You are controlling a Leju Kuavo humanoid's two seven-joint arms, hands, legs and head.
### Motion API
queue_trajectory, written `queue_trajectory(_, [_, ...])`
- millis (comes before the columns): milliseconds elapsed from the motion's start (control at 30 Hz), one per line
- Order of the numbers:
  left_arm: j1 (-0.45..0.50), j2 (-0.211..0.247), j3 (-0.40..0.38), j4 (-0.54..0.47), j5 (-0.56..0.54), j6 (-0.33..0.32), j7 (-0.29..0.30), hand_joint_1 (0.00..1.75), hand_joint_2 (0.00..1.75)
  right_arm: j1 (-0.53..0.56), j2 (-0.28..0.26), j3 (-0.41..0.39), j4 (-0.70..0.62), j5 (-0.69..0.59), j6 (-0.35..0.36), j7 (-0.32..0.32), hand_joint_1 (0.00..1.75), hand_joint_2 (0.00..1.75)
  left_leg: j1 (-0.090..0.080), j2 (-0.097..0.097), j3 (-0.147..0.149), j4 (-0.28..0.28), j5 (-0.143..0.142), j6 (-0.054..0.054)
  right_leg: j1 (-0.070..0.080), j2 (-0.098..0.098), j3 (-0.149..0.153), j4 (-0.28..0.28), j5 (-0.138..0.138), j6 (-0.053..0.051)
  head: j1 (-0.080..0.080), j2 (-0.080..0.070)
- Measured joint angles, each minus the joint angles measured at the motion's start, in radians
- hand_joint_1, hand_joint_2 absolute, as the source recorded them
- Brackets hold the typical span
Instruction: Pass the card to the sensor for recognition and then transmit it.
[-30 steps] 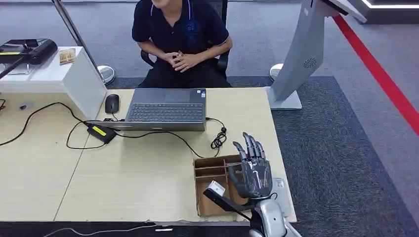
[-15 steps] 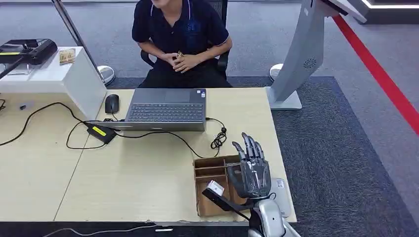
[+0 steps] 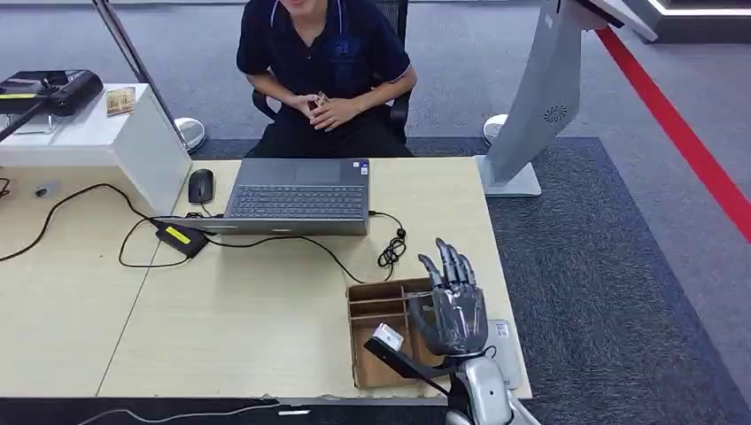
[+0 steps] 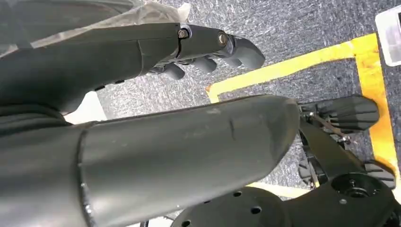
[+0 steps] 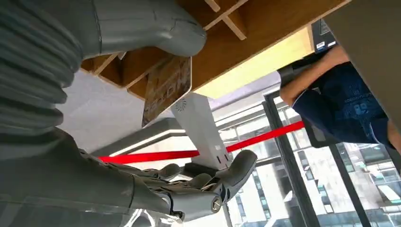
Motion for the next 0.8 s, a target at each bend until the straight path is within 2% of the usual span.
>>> queue_trajectory(800, [0.001, 0.002, 0.000, -0.004, 0.010, 0.000, -0.001, 0.00, 0.00, 0.005, -0.030, -0.001, 0.004, 0.003, 0.000, 0.028, 0.52, 1.75, 0.000, 0.000, 0.000, 0.000, 0.000, 0.000, 0.000, 0.000, 0.000, 0.000, 0.000, 0.000, 0.000, 0.000])
